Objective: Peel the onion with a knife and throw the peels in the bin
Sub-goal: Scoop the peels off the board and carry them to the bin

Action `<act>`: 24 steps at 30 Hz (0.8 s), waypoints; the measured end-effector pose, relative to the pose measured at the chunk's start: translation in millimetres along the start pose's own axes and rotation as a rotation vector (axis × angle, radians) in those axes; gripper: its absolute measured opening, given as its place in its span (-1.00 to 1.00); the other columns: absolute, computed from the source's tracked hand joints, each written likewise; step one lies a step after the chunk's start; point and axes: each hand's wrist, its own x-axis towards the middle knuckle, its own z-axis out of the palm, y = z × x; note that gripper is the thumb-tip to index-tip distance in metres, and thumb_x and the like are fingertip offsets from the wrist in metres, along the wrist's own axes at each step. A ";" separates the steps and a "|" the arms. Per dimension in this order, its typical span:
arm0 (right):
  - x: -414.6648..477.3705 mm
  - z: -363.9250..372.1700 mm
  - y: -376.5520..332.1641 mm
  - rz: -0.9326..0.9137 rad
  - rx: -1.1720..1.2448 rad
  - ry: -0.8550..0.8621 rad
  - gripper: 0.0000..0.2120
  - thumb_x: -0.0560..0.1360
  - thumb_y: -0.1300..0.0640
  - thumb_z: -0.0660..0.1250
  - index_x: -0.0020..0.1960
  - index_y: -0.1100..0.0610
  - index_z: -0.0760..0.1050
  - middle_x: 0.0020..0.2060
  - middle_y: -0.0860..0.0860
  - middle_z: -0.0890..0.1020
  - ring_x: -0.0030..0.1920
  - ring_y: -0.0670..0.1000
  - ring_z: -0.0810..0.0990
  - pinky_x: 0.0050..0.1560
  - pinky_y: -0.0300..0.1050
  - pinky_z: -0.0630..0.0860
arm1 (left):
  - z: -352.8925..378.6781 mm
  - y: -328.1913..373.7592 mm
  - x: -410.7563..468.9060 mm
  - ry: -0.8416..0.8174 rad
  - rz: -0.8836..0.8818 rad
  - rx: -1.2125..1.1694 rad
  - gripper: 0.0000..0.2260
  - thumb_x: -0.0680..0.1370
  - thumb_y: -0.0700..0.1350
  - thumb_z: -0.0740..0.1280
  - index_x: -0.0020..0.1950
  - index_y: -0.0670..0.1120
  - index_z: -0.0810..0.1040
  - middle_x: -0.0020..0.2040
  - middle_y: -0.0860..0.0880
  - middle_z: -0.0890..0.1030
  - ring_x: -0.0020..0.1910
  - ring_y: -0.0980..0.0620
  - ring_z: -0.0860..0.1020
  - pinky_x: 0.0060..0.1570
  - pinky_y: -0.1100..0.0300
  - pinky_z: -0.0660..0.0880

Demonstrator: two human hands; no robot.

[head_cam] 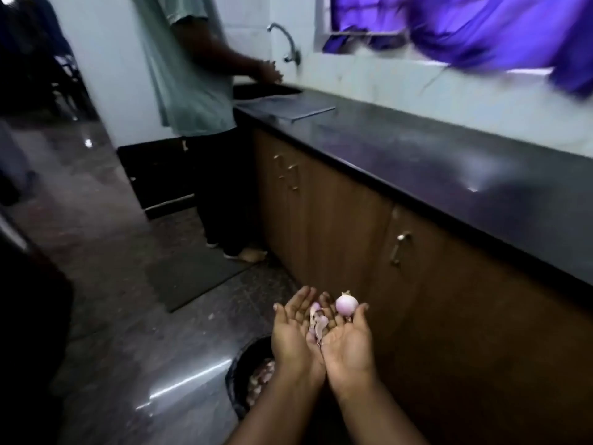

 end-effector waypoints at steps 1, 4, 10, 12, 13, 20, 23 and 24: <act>6.4 -3.3 8.5 0.010 -0.017 0.016 -0.29 0.61 -0.32 0.12 0.48 0.22 0.42 0.38 0.14 0.57 -0.02 0.05 0.75 0.39 -0.07 0.35 | -11.4 -0.4 8.3 0.015 -0.004 0.008 -0.41 0.77 0.14 -0.08 0.23 -0.20 0.63 0.28 -0.19 0.67 0.21 -0.08 0.64 0.20 0.07 0.53; 41.5 -8.9 45.4 0.047 -0.028 0.045 -0.36 0.66 -0.28 0.05 0.28 0.26 0.50 0.28 0.17 0.59 0.20 0.11 0.60 0.32 0.00 0.44 | -50.5 -0.4 46.1 0.112 -0.001 -0.031 -0.42 0.77 0.12 -0.09 0.22 -0.22 0.62 0.27 -0.20 0.65 0.39 -0.17 0.55 0.43 -0.01 0.43; 137.1 -34.5 111.5 0.162 -0.296 0.167 -0.37 0.67 -0.29 -0.02 0.09 0.25 0.53 0.27 0.21 0.54 0.31 0.17 0.49 0.41 0.04 0.36 | -125.7 -14.5 147.4 0.362 -0.021 -0.088 -0.41 0.77 0.14 -0.07 0.28 -0.27 0.58 0.34 -0.27 0.62 0.36 -0.24 0.56 0.52 -0.15 0.38; 162.9 -43.8 123.0 0.207 -0.392 0.143 -0.32 0.65 -0.32 -0.02 0.21 0.25 0.54 0.19 0.17 0.60 0.18 0.16 0.58 0.29 0.04 0.45 | -144.0 -23.7 174.5 0.394 -0.002 -0.028 -0.42 0.76 0.14 -0.05 0.22 -0.26 0.60 0.30 -0.29 0.63 0.29 -0.25 0.59 0.47 -0.14 0.42; 168.1 -40.4 130.8 0.228 -0.459 0.124 -0.29 0.60 -0.39 0.03 0.24 0.22 0.54 0.15 0.16 0.62 0.12 0.18 0.63 0.23 0.07 0.51 | -151.2 -28.9 187.7 0.407 0.005 0.017 -0.40 0.76 0.16 -0.04 0.21 -0.25 0.62 0.28 -0.31 0.65 0.28 -0.29 0.60 0.46 -0.16 0.43; 214.5 -77.3 151.6 0.334 -0.668 0.051 -0.01 0.29 -0.57 0.24 0.35 0.22 0.57 0.32 0.31 0.62 0.38 0.27 0.57 0.51 0.26 0.37 | -158.3 -54.1 233.7 0.458 -0.076 0.278 -0.21 0.52 0.52 0.10 0.11 -0.17 0.69 0.01 -0.18 0.76 0.20 -0.17 0.67 0.41 -0.02 0.47; 219.9 -88.5 140.1 0.351 -0.636 0.031 -0.16 0.52 -0.44 0.09 0.28 0.29 0.59 0.30 0.29 0.64 0.39 0.24 0.56 0.55 0.22 0.31 | -164.3 -63.1 248.6 0.435 -0.149 0.263 -0.09 0.53 0.56 -0.03 0.31 -0.20 0.61 0.18 -0.15 0.72 0.29 -0.15 0.62 0.47 0.01 0.40; 220.1 -90.4 136.2 0.357 -0.583 0.013 -0.18 0.53 -0.41 0.07 0.33 0.29 0.54 0.34 0.28 0.61 0.42 0.23 0.53 0.57 0.22 0.27 | -177.7 -71.2 262.7 0.435 -0.129 0.299 0.04 0.41 0.67 -0.06 0.41 -0.14 0.56 0.31 -0.10 0.67 0.35 -0.15 0.59 0.52 -0.05 0.36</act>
